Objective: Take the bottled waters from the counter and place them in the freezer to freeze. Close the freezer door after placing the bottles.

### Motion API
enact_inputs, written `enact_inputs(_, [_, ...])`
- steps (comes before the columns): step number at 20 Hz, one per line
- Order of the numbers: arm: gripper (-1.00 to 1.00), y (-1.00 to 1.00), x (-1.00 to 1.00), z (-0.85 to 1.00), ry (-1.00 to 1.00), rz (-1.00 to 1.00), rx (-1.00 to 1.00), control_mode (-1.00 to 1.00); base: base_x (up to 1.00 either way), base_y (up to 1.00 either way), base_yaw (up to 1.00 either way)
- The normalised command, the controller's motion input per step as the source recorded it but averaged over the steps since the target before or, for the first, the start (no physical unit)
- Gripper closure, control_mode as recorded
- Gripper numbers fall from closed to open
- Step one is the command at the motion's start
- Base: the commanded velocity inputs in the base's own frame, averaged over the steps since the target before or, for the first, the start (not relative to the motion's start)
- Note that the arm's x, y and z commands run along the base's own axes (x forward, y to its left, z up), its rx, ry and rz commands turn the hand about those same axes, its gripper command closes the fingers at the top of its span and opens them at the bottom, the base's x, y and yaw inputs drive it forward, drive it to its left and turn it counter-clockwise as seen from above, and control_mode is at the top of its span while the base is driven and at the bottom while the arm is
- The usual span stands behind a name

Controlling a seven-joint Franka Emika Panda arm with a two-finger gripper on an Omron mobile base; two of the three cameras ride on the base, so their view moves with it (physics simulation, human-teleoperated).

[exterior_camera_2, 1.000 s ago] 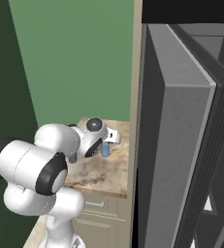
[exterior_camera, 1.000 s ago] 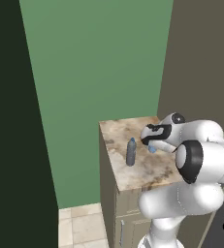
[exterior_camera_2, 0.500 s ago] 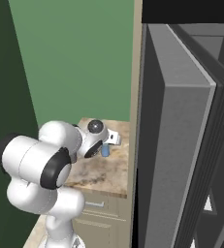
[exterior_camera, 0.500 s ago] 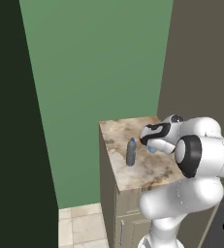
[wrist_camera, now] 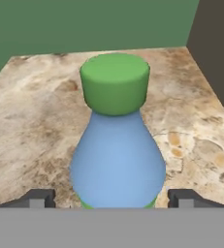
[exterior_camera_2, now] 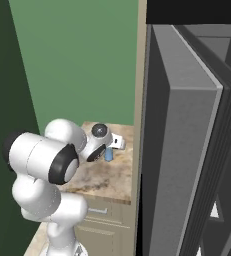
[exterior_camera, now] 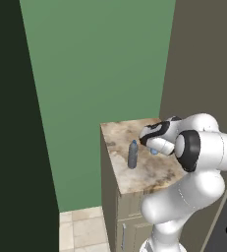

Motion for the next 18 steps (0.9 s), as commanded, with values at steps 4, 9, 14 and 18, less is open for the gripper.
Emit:
enact_inputs(4, [1.00,0.00,0.05,-0.07,0.00,0.00,0.00,-1.00,0.00,0.00,0.00])
enact_inputs(9, [1.00,0.00,0.00,-0.01,0.00,0.00,0.00,-1.00,0.00,0.00,0.00])
enact_inputs(14, [1.00,0.00,-0.22,0.04,-0.12,0.00,0.00,-1.00,0.00,0.00,0.00])
enact_inputs(18, [1.00,0.00,-0.49,0.44,-0.37,0.00,0.00,-1.00,0.00,0.00,0.00])
